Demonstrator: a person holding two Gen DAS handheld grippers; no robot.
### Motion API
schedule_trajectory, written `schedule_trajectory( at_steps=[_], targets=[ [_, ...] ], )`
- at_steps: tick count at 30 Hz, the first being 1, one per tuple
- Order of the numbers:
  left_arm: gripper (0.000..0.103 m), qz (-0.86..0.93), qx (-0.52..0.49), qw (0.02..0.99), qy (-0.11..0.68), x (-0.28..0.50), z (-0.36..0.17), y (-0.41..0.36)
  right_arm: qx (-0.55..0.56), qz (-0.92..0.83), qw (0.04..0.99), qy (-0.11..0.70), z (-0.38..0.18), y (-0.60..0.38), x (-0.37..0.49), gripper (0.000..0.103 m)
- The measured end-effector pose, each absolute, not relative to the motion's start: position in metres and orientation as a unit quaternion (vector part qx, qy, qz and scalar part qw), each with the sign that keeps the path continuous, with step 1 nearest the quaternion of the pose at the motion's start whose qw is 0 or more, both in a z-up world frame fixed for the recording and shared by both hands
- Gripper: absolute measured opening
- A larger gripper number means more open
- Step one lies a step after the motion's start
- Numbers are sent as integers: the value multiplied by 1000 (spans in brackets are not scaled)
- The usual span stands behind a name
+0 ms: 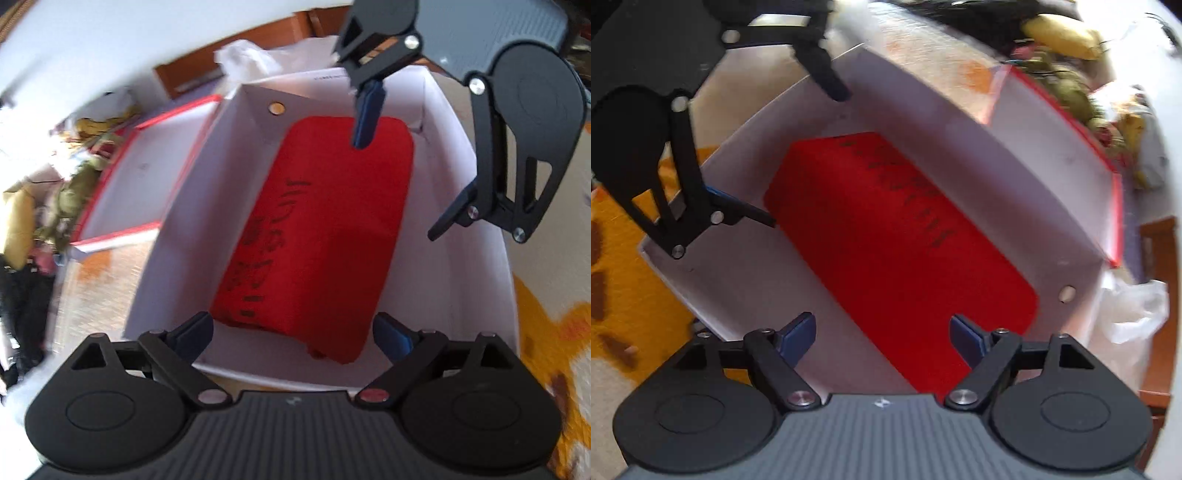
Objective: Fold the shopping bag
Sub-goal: 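Press the red bag flat inside the box with the right gripper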
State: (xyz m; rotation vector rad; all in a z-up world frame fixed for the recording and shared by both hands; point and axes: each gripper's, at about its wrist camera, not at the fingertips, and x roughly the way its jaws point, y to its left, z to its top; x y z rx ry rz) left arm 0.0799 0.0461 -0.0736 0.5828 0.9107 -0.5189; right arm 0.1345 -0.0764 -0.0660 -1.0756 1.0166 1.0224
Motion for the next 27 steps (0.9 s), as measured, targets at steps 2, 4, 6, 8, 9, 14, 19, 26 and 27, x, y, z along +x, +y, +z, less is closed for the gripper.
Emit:
schedule_trajectory(
  at_steps=[2, 4, 6, 8, 9, 14, 19, 26, 27],
  targets=[
    [95, -262, 281, 822, 421, 60, -75, 46, -484, 486, 587, 431, -64, -75, 107, 79],
    [95, -257, 300, 824, 407, 45, -75, 44, -522, 502, 569, 390, -62, -77, 84, 83],
    [95, -247, 319, 825, 396, 38, -74, 43, -578, 491, 564, 327, -60, -82, 64, 84],
    [95, -250, 331, 817, 400, 40, -73, 39, -603, 490, 554, 298, -59, -87, 58, 84],
    [95, -251, 338, 813, 402, 41, -74, 37, -610, 490, 550, 292, -59, -88, 59, 84],
    [100, -247, 369, 790, 422, 52, -84, 26, -608, 502, 521, 328, -60, -83, 70, 85],
    [100, -237, 387, 770, 449, 60, -101, 16, -599, 526, 500, 339, -62, -72, 83, 85],
    [100, -198, 389, 790, 431, 68, -103, 16, -616, 513, 479, 358, -62, -73, 103, 85],
    [100, -192, 381, 795, 431, 72, -103, 19, -610, 511, 480, 370, -62, -75, 108, 85]
  ],
)
